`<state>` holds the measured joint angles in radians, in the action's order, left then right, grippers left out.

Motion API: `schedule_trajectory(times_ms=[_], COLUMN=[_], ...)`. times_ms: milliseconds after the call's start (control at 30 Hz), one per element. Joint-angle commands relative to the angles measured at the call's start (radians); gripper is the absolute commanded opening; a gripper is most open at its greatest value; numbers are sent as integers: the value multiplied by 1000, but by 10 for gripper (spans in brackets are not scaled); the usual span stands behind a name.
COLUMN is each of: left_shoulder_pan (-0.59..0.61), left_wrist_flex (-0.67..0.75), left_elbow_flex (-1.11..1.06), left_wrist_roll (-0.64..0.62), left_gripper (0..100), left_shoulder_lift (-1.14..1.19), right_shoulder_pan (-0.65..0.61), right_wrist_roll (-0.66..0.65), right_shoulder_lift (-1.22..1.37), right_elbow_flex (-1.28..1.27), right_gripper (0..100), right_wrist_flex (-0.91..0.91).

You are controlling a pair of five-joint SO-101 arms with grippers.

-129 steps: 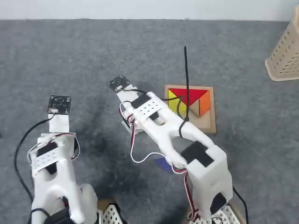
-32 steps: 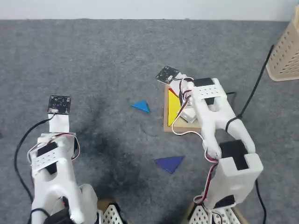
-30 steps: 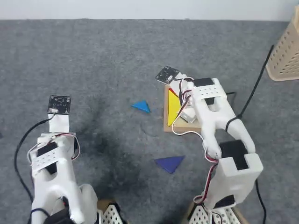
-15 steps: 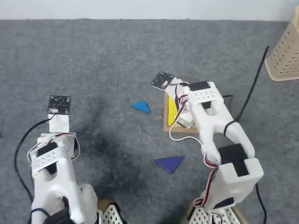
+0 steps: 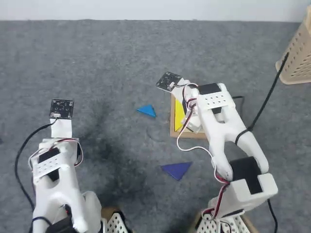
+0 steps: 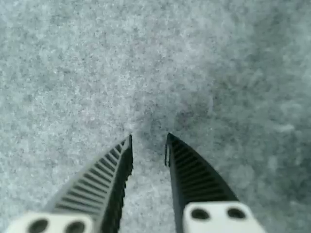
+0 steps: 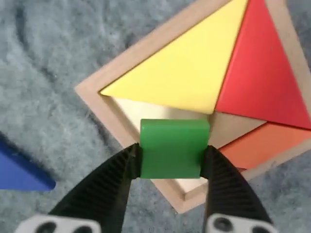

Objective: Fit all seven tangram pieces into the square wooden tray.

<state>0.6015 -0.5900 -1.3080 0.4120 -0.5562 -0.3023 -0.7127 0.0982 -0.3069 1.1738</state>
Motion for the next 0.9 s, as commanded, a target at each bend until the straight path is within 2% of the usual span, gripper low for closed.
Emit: schedule_trajectory(times_ms=[0, 267, 333, 433, 500, 633, 867], left_shoulder_pan=[0, 0, 0, 0, 0, 0, 0], left_wrist_flex=[9, 9, 9, 9, 9, 9, 9], left_elbow_flex=[41, 41, 41, 41, 41, 41, 41], left_wrist_roll=[3, 3, 3, 3, 3, 3, 3], left_gripper=[106, 106, 106, 106, 106, 106, 106], left_shoulder_lift=[2, 2, 2, 2, 2, 2, 2], right_shoulder_pan=[-5, -2, 12, 39, 65, 73, 76], right_wrist_roll=[-15, -6, 44, 153, 190, 172, 173], right_shoulder_lift=[-76, -85, -90, -130, -171, -237, -160], right_elbow_flex=[5, 5, 11, -3, -48, -195, -261], right_gripper=[232, 227, 164, 6, 27, 17, 17], right_wrist_flex=[13, 10, 7, -31, -64, -174, -274])
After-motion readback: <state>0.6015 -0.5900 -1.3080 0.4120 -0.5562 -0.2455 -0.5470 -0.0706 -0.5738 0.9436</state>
